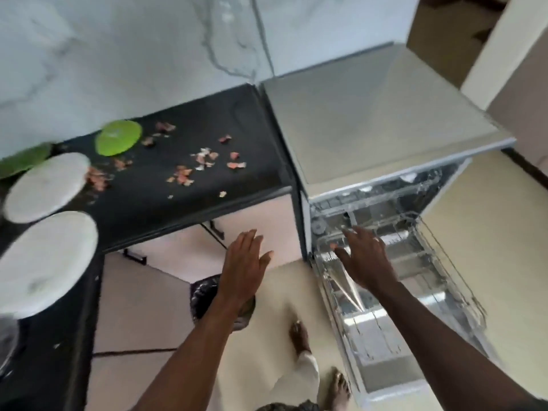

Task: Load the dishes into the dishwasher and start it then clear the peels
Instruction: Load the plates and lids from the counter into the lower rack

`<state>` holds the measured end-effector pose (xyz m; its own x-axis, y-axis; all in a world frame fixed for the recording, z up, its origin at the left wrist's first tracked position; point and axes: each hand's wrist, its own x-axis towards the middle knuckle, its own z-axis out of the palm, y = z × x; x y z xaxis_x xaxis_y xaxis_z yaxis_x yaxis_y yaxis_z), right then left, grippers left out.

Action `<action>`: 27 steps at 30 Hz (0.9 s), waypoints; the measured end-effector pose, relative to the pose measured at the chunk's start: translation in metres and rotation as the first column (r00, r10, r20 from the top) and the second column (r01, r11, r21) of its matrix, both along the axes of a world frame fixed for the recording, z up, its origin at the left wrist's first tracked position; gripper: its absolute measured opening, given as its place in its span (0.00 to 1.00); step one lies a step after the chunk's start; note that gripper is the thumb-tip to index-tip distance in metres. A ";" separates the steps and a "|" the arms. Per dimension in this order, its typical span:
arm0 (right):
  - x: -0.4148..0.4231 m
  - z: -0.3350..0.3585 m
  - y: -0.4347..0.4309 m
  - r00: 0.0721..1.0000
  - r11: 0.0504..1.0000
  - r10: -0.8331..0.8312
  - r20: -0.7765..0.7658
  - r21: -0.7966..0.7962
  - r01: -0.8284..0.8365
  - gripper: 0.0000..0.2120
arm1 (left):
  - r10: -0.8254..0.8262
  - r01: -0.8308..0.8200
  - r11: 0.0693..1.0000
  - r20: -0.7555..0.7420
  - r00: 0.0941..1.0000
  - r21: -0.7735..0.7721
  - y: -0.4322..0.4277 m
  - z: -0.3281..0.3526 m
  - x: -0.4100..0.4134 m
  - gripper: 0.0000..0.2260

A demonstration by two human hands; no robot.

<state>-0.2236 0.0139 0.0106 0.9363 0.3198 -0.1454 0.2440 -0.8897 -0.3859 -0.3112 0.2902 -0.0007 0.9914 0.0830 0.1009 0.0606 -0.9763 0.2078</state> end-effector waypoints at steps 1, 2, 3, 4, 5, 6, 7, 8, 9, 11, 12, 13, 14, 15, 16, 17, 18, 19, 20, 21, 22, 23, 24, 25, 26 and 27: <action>0.002 0.007 0.009 1.000 1.000 0.015 0.015 0.014 -0.016 0.35 | 0.050 -0.050 0.999 -0.007 0.999 -0.011 0.008 0.007 -0.008 0.26; 0.003 0.015 0.022 0.997 0.999 0.044 0.058 0.028 -0.046 0.37 | 0.104 -0.104 0.995 -0.003 0.995 -0.013 0.019 0.015 -0.017 0.26; 0.007 0.021 0.035 0.993 0.996 0.072 0.090 0.044 -0.076 0.38 | 0.143 -0.143 0.990 -0.001 0.990 -0.015 0.031 0.024 -0.024 0.26; 0.009 0.021 0.037 0.992 0.995 0.073 0.098 0.054 -0.079 0.38 | 0.156 -0.156 0.987 -0.006 0.988 -0.026 0.033 0.027 -0.026 0.27; 0.010 0.030 0.055 0.986 0.991 0.113 0.121 0.057 -0.121 0.38 | 0.205 -0.205 0.978 0.016 0.979 -0.045 0.047 0.036 -0.036 0.28; 0.011 0.036 0.069 0.980 0.988 0.138 0.145 0.055 -0.148 0.37 | 0.245 -0.243 0.969 0.034 0.969 -0.056 0.058 0.044 -0.042 0.29; 0.015 0.036 0.071 0.980 0.989 0.127 0.153 0.058 -0.137 0.36 | 0.251 -0.248 0.967 0.037 0.967 -0.056 0.060 0.048 -0.040 0.30; 0.016 0.040 0.081 0.975 0.986 0.138 0.173 0.069 -0.152 0.35 | 0.273 -0.271 0.961 0.050 0.961 -0.048 0.067 0.054 -0.043 0.30; 0.017 0.046 0.101 0.963 0.978 0.178 0.200 0.074 -0.196 0.35 | 0.324 -0.321 0.946 0.066 0.944 -0.056 0.080 0.059 -0.052 0.30; 0.021 0.052 0.133 0.945 0.967 0.223 0.240 0.071 -0.246 0.34 | 0.393 -0.386 0.919 0.086 0.916 -0.084 0.100 0.066 -0.062 0.30; 0.024 0.055 0.153 0.937 0.959 0.253 0.241 0.063 -0.275 0.34 | 0.423 -0.416 0.905 0.085 0.902 -0.091 0.112 0.068 -0.066 0.30; 0.025 0.056 0.170 0.931 0.953 0.280 0.233 0.050 -0.299 0.33 | 0.453 -0.445 0.890 0.082 0.888 -0.100 0.123 0.067 -0.071 0.31; 0.026 0.057 0.189 0.924 0.946 0.301 0.235 0.048 -0.321 0.32 | 0.484 -0.475 0.873 0.077 0.872 -0.108 0.136 0.065 -0.077 0.32; 0.027 0.055 0.207 0.916 0.939 0.319 0.243 0.047 -0.339 0.32 | 0.513 -0.504 0.856 0.073 0.855 -0.114 0.148 0.063 -0.082 0.32; 0.027 0.054 0.221 0.910 0.934 0.332 0.249 0.046 -0.354 0.33 | 0.536 -0.526 0.842 0.066 0.842 -0.122 0.158 0.061 -0.086 0.33; 0.027 0.055 0.240 0.904 0.928 0.350 0.244 0.042 -0.370 0.34 | 0.557 -0.547 0.826 0.055 0.829 -0.136 0.173 0.059 -0.090 0.33; 0.026 0.056 0.257 0.901 0.922 0.364 0.235 0.044 -0.384 0.34 | 0.575 -0.564 0.812 0.043 0.817 -0.149 0.186 0.057 -0.094 0.33; 0.025 0.057 0.275 0.898 0.918 0.376 0.227 0.043 -0.395 0.34 | 0.591 -0.580 0.800 0.035 0.806 -0.152 0.201 0.055 -0.098 0.34; 0.024 0.058 0.293 0.896 0.913 0.390 0.214 0.041 -0.407 0.34 | 0.601 -0.591 0.793 0.030 0.799 -0.147 0.215 0.053 -0.099 0.36; 0.023 0.060 0.308 0.892 0.908 0.403 0.206 0.033 -0.418 0.34 | 0.605 -0.597 0.791 0.030 0.795 -0.135 0.227 0.053 -0.100 0.37; 0.023 0.062 0.326 0.887 0.903 0.415 0.204 0.026 -0.429 0.35 | 0.609 -0.601 0.789 0.037 0.792 -0.128 0.243 0.054 -0.099 0.38; 0.023 0.064 0.343 0.882 0.899 0.424 0.208 0.020 -0.437 0.35 | 0.615 -0.606 0.786 0.045 0.788 -0.123 0.256 0.056 -0.097 0.37; 0.023 0.066 0.360 0.878 0.897 0.429 0.213 0.017 -0.442 0.34 | 0.619 -0.611 0.783 0.053 0.783 -0.120 0.270 0.058 -0.096 0.36; 0.023 0.068 0.376 0.875 0.895 0.433 0.216 0.015 -0.446 0.34 | 0.621 -0.612 0.782 0.060 0.782 -0.115 0.282 0.060 -0.094 0.36; 0.024 0.070 0.389 0.873 0.893 0.436 0.219 0.015 -0.450 0.33 | 0.618 -0.610 0.784 0.064 0.783 -0.110 0.292 0.062 -0.092 0.35; 0.024 0.071 0.405 0.872 0.892 0.437 0.219 0.015 -0.451 0.32 | 0.616 -0.608 0.786 0.064 0.785 -0.112 0.305 0.064 -0.091 0.35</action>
<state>-0.2000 0.4188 0.0818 0.6997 0.7112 0.0677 0.6871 -0.6439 -0.3365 -0.4019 0.5947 0.0630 0.7157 0.6813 0.1538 0.6166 -0.7198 0.3190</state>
